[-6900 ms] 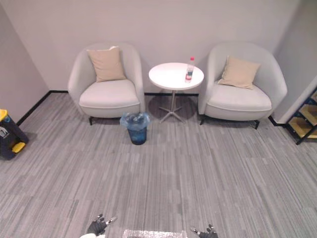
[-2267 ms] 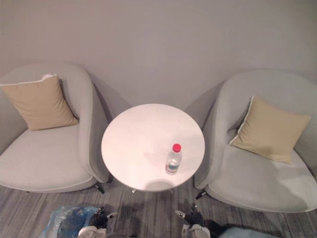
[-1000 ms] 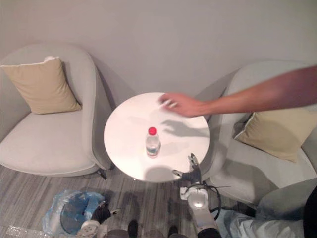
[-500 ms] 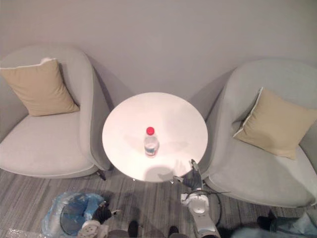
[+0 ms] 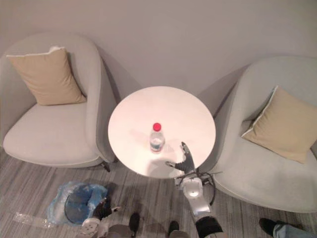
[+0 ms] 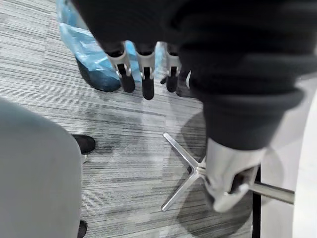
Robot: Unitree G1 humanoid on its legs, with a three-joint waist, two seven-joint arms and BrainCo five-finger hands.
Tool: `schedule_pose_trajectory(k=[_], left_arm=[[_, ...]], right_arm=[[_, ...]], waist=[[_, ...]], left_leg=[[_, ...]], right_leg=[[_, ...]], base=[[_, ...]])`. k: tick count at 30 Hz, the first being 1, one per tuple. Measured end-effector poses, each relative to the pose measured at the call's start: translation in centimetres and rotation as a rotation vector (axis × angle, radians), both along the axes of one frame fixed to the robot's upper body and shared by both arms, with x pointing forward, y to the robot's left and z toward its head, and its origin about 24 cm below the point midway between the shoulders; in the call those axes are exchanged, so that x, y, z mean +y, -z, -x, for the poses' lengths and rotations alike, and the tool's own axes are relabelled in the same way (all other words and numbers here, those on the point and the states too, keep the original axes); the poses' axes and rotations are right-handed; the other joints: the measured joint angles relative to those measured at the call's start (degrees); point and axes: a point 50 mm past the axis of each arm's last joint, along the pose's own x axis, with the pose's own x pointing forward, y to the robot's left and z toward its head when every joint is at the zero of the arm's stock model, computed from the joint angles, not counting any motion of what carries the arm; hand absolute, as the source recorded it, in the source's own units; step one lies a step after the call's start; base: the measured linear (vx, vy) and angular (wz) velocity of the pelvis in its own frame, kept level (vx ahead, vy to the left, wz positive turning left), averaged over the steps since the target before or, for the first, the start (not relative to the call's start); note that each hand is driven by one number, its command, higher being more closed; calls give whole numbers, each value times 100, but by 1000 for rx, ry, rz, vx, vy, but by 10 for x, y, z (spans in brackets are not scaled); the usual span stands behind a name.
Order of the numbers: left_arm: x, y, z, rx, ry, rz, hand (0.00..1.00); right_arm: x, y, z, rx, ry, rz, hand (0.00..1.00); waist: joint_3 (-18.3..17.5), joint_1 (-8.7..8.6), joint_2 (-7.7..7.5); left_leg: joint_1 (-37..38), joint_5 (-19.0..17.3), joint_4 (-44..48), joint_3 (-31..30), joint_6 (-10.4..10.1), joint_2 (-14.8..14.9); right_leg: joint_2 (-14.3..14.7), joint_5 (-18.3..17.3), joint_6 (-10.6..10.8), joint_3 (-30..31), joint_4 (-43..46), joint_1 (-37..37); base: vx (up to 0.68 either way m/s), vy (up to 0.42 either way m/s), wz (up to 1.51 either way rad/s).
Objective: Gather rubbish on tea table into small bin, then transfer packed bag to large trash can.
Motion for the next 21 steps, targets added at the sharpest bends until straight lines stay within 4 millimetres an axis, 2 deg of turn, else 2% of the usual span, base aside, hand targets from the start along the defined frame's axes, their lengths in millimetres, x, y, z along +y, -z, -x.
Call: schedule_pose_trajectory(k=[2,7,14,15,21], left_arm=[[0,-1,-2,-9,-1,1,0],[0,-7,-14,-52,-28,15,0],[-3,-12,-23,-104,-50,41,0],[-3,-12,-24,-106,-55,44,0],[-6,-16,-32,-135,-72,65,0]], right_arm=[[1,-5,-4,-20,8,0,0],[3,-29,-29,-102,37,-64,0],[4,-47,-48,-150,50,-88,0],[5,-49,-50,-153,52,-92,100],[0,-67,-65,-203,72,-93,100]], waist=[[28,43,6],[354,134,38],[641,245,149],[647,251,150],[822,374,233]], left_leg=[[-78,-4,78,-64,2,-22],[-346,-1,235,-221,-1,-63],[-557,-3,371,-362,-1,-107],[-606,-3,381,-375,-1,-109],[-799,-5,536,-499,-4,-137]], right_leg=[[-10,-3,5,-20,0,-1],[-27,0,3,-153,16,-129],[-44,3,0,-247,22,-208],[-45,3,0,-262,30,-249],[-49,3,0,-284,124,-356]], base=[[9,3,22],[-36,6,18],[-20,10,12],[-33,15,8],[-17,20,11]])
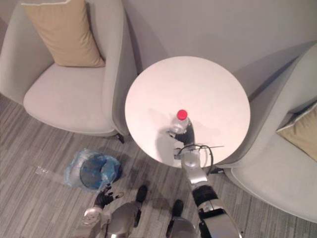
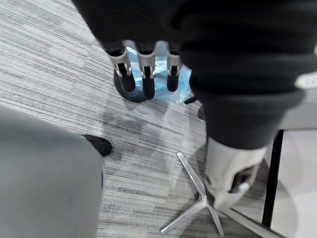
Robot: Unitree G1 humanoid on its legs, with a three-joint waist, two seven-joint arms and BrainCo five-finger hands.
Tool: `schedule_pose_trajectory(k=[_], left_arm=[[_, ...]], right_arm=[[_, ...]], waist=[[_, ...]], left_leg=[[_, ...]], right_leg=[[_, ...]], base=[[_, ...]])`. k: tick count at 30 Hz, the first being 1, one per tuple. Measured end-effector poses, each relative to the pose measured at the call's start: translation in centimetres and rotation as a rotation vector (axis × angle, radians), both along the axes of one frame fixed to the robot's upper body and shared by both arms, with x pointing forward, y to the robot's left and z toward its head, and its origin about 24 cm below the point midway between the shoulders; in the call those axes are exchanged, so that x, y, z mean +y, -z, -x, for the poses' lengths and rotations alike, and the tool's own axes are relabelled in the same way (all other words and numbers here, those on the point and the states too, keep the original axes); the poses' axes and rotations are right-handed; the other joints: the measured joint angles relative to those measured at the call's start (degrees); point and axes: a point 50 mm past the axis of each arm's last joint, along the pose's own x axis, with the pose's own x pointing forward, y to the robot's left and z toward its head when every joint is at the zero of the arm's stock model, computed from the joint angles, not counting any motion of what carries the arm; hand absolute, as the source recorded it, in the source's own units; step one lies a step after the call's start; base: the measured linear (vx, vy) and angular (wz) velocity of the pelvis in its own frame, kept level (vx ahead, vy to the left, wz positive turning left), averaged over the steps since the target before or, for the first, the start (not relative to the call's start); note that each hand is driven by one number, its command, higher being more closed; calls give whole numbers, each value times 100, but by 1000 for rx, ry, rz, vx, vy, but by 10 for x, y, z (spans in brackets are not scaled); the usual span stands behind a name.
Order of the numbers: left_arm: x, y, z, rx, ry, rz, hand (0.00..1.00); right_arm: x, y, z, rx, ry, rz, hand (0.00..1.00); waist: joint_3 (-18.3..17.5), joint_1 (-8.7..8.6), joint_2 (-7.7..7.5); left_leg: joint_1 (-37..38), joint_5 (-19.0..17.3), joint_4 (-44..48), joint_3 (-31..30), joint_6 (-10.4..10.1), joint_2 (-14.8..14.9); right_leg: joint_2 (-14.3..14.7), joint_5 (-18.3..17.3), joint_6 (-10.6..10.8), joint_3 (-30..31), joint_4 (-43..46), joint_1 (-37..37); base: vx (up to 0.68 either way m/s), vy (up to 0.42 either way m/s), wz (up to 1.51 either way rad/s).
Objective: Gather rubbish on tea table into small bin, then transfer packed bag to large trash can.
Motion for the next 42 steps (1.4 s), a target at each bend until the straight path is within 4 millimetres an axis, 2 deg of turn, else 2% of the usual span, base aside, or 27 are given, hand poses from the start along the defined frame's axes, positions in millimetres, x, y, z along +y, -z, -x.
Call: schedule_pose_trajectory(k=[7,12,17,20,23,27,35,38,39,42], left_arm=[[0,-2,-2,-9,-4,0,0],[0,-1,-2,-3,2,-7,0],[0,2,2,17,21,-17,0],[4,6,9,53,30,-30,0],[5,11,17,89,45,-36,0],[6,14,22,118,64,-50,0],[7,21,37,177,77,-48,0],[5,21,37,180,109,-56,0],[5,21,37,178,122,-61,0],[4,21,36,177,140,-65,0]], right_arm=[[1,-9,0,-39,0,-6,100],[-7,-17,19,-118,5,-28,100],[-13,-12,50,-148,-10,-45,100],[-13,-5,67,-139,-27,-27,100],[-14,4,84,-106,-28,-9,100],[-13,7,95,-95,-46,37,100],[-13,21,112,-34,-60,114,100],[-8,24,114,-25,-87,144,100],[-7,24,114,-25,-91,144,100],[-7,24,114,-24,-89,147,100]], waist=[[58,33,13],[57,-16,12],[0,-97,-28],[-151,-275,-97],[-385,-319,-152],[-521,-421,-206],[-823,-580,-212],[-829,-609,-203],[-829,-646,-210],[-854,-720,-178]], left_leg=[[5,0,10,-3,0,-8],[89,0,1,13,0,-2],[325,1,-104,175,1,19],[408,16,-188,278,6,38],[546,15,-265,464,8,70],[750,10,-311,649,10,106],[1090,-38,-381,1148,37,186],[1175,-94,-313,1291,48,181],[1078,-131,-163,1270,67,153],[660,-169,178,1040,141,76]], right_leg=[[-10,0,0,7,5,8],[-17,1,2,36,3,72],[-20,6,10,236,-5,189],[-17,18,30,353,-25,188],[-7,26,43,544,-29,201],[12,52,67,744,-29,271],[39,147,103,1268,19,279],[28,69,134,1402,351,162],[8,-54,146,1409,667,45],[-74,-332,336,1513,1354,-292]], base=[[-5,2,0],[-1,5,-2],[-22,15,-17],[-32,12,-20],[-11,16,-32],[-28,13,-27],[-56,22,-35],[-61,11,-28],[-72,-3,12],[-110,18,53]])
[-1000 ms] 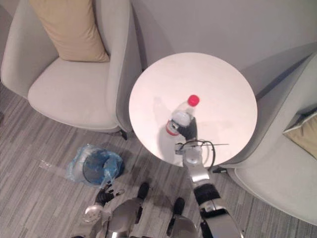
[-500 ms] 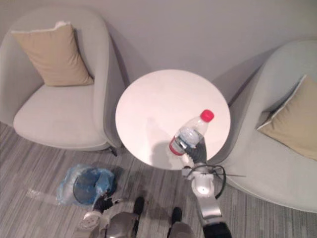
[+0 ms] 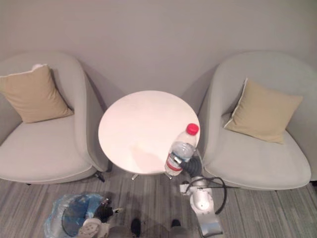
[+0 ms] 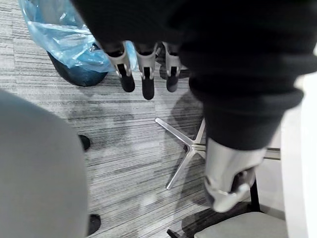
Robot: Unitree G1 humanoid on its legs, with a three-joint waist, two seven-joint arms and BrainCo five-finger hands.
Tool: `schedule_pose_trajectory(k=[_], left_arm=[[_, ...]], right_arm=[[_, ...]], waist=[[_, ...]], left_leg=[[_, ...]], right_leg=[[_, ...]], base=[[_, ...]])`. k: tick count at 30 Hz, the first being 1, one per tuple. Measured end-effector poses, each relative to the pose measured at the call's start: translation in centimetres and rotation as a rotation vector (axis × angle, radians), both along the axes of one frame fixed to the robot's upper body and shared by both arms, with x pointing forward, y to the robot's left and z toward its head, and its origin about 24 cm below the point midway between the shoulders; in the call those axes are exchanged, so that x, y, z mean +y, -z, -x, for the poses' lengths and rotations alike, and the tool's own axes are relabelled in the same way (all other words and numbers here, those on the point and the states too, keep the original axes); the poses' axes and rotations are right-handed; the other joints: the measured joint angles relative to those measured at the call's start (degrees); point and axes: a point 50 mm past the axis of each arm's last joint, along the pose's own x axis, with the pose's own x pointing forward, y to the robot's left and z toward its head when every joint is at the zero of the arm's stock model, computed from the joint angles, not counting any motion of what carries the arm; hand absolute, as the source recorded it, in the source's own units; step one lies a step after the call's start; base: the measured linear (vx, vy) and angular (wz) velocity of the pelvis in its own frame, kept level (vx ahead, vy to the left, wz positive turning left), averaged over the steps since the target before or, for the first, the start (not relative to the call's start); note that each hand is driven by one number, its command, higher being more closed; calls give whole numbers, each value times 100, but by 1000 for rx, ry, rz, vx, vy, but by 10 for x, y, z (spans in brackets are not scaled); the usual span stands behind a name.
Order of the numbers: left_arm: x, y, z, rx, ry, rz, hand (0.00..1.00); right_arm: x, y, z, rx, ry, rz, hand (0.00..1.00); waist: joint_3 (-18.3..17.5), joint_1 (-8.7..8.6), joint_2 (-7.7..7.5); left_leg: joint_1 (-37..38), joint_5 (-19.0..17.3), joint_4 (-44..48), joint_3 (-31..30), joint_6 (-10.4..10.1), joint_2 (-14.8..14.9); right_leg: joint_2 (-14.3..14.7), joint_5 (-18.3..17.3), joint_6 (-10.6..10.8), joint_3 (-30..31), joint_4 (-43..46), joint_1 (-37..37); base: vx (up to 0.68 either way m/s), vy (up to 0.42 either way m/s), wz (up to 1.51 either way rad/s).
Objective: Gather rubbish on tea table into small bin, then transfer packed bag to large trash can.
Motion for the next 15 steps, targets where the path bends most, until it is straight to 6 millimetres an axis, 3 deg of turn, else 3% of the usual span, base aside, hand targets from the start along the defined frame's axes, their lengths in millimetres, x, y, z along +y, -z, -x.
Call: schedule_pose_trajectory(k=[1,3,4,6,8,11,12,13,15], left_arm=[[2,0,0,-2,-8,-3,0],[2,0,0,-3,-12,-5,0],[3,-1,-1,-7,-20,-5,0],[3,-2,-3,-19,-45,2,0],[-6,-2,-4,-22,-54,19,0],[-9,-1,-3,-24,-57,22,0],[-10,-2,-3,-25,-56,24,0],[-9,-3,-7,-33,-50,19,0],[-7,-5,-11,-44,-42,16,0]], right_arm=[[1,0,0,-1,2,6,100],[4,0,0,-3,-8,27,100],[8,-2,-2,-12,-26,26,100],[18,-11,-11,-56,-66,24,100],[19,-17,-18,-83,-77,31,100],[17,-16,-18,-77,-74,35,100],[15,-16,-18,-73,-72,42,100],[13,-16,-19,-71,-56,36,100],[2,-11,-20,-47,-5,36,100]], waist=[[-6,-7,-31],[-93,-3,-102],[-201,68,-183],[-232,154,-153],[-181,145,199],[-103,150,361],[-92,150,383],[-30,148,294],[-2,73,199]], left_leg=[[-133,50,59,-123,25,-45],[-271,157,70,-446,10,-177],[-448,274,117,-522,-81,-237],[-828,408,269,-662,-195,-244],[-998,659,122,-1004,-347,-1],[-927,885,-366,-1187,-380,269],[-932,740,-654,-949,-337,460],[-1087,540,-563,-587,-48,442],[-1452,681,448,1,249,255]], right_leg=[[-8,-396,53,200,878,-211],[17,-757,104,397,1663,-237],[49,-939,43,597,1569,-235],[93,-1131,-145,641,870,-118],[313,-879,-331,275,292,16],[608,-760,-496,-40,346,0],[643,-616,-589,-199,275,-70],[455,-502,-670,-421,135,-172],[95,-318,-679,-697,105,-359]], base=[[-96,4,93],[-78,-95,95],[-71,-161,62],[-146,-166,43],[-229,-136,55],[-212,-177,59],[-253,-112,64],[-332,-87,73],[-278,-64,75]])
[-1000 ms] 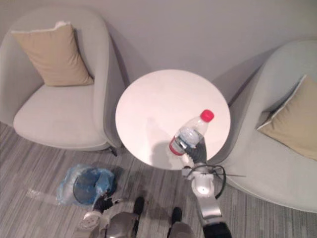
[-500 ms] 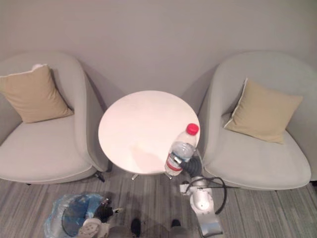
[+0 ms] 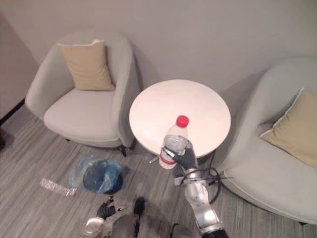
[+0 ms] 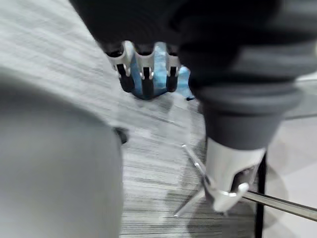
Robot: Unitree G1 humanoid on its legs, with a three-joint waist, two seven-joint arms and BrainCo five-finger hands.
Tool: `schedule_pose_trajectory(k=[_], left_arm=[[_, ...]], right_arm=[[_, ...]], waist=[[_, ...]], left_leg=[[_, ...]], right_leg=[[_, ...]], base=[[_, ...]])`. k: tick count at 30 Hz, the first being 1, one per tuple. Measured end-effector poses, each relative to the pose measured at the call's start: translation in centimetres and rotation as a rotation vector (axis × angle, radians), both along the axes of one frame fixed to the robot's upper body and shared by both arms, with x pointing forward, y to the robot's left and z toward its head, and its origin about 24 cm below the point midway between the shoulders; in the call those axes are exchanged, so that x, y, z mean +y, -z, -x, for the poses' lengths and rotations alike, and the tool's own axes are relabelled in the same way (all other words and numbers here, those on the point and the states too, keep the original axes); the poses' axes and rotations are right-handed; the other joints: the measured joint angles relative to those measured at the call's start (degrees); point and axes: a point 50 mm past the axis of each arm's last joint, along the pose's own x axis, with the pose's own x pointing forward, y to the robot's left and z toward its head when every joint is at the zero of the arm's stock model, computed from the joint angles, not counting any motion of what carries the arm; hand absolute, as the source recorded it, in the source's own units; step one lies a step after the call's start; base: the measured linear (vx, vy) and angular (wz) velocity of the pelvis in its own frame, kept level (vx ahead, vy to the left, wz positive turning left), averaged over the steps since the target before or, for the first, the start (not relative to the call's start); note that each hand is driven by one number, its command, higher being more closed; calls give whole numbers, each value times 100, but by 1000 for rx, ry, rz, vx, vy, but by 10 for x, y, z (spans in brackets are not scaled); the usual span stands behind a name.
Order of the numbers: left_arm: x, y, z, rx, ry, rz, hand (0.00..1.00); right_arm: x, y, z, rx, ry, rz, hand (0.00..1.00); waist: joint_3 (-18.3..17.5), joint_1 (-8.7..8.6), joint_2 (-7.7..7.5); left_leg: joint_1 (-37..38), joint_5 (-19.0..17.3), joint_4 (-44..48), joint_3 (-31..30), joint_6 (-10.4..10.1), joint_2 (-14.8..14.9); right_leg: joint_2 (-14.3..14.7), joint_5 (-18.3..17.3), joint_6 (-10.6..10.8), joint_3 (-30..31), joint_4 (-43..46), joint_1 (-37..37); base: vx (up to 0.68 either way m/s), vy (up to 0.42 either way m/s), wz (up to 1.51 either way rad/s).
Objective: Gather rubbish on tea table into small bin, then transfer packed bag to large trash can.
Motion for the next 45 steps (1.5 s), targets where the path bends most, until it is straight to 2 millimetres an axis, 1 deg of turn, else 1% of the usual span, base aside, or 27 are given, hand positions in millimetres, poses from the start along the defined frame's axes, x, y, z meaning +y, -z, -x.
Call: schedule_pose_trajectory(k=[1,3,5,6,7,9,10,15,18,21,22,23,25,27,28,30,31,32,33,34,36,38,39,40,41,43,45], left_arm=[[-1,0,1,3,7,0,0],[-6,4,8,27,18,3,0],[-9,5,11,41,61,-11,0],[-14,6,11,46,91,-13,0],[-16,6,10,45,117,-18,0],[-5,5,10,47,128,-54,0],[-5,6,11,49,130,-57,0],[-5,8,18,63,126,-61,0],[-3,7,17,60,113,-60,0],[-1,6,15,49,106,-61,0],[0,6,15,48,99,-60,0],[0,6,16,53,90,-58,0],[3,6,16,50,70,-63,0],[6,5,15,47,59,-71,0],[8,6,15,50,50,-74,0],[11,6,17,59,34,-74,0],[10,7,17,61,31,-71,0],[11,7,19,64,29,-72,0],[12,7,19,67,27,-73,0],[2,9,20,75,13,-42,0],[-3,10,22,79,-3,-20,0],[-3,9,19,67,-2,-24,0],[-1,8,19,61,2,-28,0],[0,7,17,51,6,-35,0],[1,5,14,38,8,-36,0],[1,4,11,25,16,-41,0],[1,3,10,21,19,-42,0]], right_arm=[[-6,4,0,21,27,-2,100],[-17,14,3,72,75,-3,100],[-21,16,5,78,105,-9,100],[-25,16,7,77,127,-16,100],[-27,18,9,85,145,-24,100],[-18,23,11,109,148,-70,100],[-12,24,11,111,137,-84,100],[-5,26,12,121,119,-99,100],[-1,36,13,166,98,-97,100],[0,46,17,217,90,-89,100],[0,47,18,222,88,-88,100],[0,48,19,228,87,-87,100],[0,48,19,228,84,-83,100],[4,48,19,229,65,-87,100],[7,47,19,227,48,-87,100],[7,46,18,218,39,-85,100],[5,47,18,221,42,-76,100],[3,47,19,225,46,-73,100],[-1,48,21,228,56,-67,100],[-11,49,21,237,72,-40,100],[-17,45,20,224,89,-33,100],[-20,46,23,228,101,-38,100],[-20,46,23,227,101,-41,100],[-18,44,21,214,106,-60,100],[-17,42,18,201,103,-62,100],[-13,37,12,177,98,-77,100],[-15,36,11,172,112,-82,100]], waist=[[-3,-64,-2],[-85,-179,127],[-112,-234,170],[-167,-259,265],[-162,-271,248],[-185,-200,12],[-207,-200,-26],[-326,-164,-9],[-302,-105,-48],[-251,-75,-129],[-247,-76,-133],[-233,-82,-144],[-203,-112,-137],[-123,-186,-196],[-124,-200,-234],[-115,-230,-224],[-97,-245,-198],[-120,-253,-235],[-119,-277,-260],[-170,-263,63],[-185,-280,179],[-142,-283,110],[-124,-281,81],[-108,-235,57],[-91,-197,9],[-74,-165,16],[-44,-165,6]], left_leg=[[2,-87,518,223,34,-12],[354,-765,1309,808,-167,307],[847,-1220,1037,1254,-380,647],[1145,-1330,412,1343,-579,704],[1288,-1383,-100,1367,-698,670],[1429,-1125,-448,1280,-595,416],[1500,-1104,-481,1227,-560,330],[1509,-1130,-595,1022,-384,14],[1368,-1398,-267,980,-321,-47],[1180,-1934,531,800,-276,-65],[1187,-2030,667,728,-252,-64],[1201,-2177,838,626,-241,-57],[1425,-2265,819,356,-166,-71],[1701,-2321,665,109,-75,-67],[1854,-2316,512,1,-84,-31],[2089,-2307,284,-193,-99,40],[2206,-2294,201,-321,-122,68],[2251,-2320,226,-430,-178,31],[2346,-2393,256,-610,-293,-43],[2294,-2484,495,-763,-383,169],[2063,-2250,1030,-816,-549,203],[1640,-1877,2408,-557,-617,190],[1549,-1897,2686,-404,-589,234],[1285,-2026,3318,93,-437,464],[1075,-2080,3468,368,-345,646],[709,-2311,3075,562,-527,861],[608,-2215,2075,512,-636,873]], right_leg=[[-98,90,20,-120,-93,20],[-196,316,70,-414,-389,107],[-221,486,183,-675,-586,129],[-181,585,284,-828,-717,134],[-163,677,384,-962,-888,196],[-301,926,487,-1030,-1325,469],[-342,965,515,-1021,-1423,590],[-589,960,609,-1041,-1487,728],[-652,716,752,-1051,-1296,694],[-837,204,831,-1101,-417,566],[-883,162,870,-1101,-149,550],[-923,136,847,-1012,425,395],[-933,350,369,-594,1807,-111],[-679,-171,370,-306,2442,-452],[-341,-361,371,-191,2332,-576],[227,-446,284,-115,1866,-895],[523,-372,178,-60,1480,-1065],[658,-123,64,18,935,-1078],[705,473,-276,57,561,-1014],[765,422,-302,-204,584,-869],[757,375,-377,-368,319,-557],[716,356,-402,-445,-255,199],[712,352,-409,-430,-359,362],[708,348,-415,-381,-623,782],[697,348,-415,-357,-738,959],[614,348,-411,-260,-768,1080],[466,286,-294,-217,-681,1143]], base=[[-141,-57,71],[-145,48,77],[-134,144,88],[-138,217,96],[-101,192,90],[-73,157,52],[-60,180,32],[-34,122,20],[52,58,14],[107,57,22],[197,53,35],[248,102,36],[242,95,53],[339,-29,60],[321,-77,56],[412,-134,65],[455,-145,81],[367,-103,87],[476,-75,87],[472,-73,72],[489,-90,68],[427,-59,66],[331,6,36],[287,37,11],[261,55,3],[182,125,-15],[146,201,-19]])
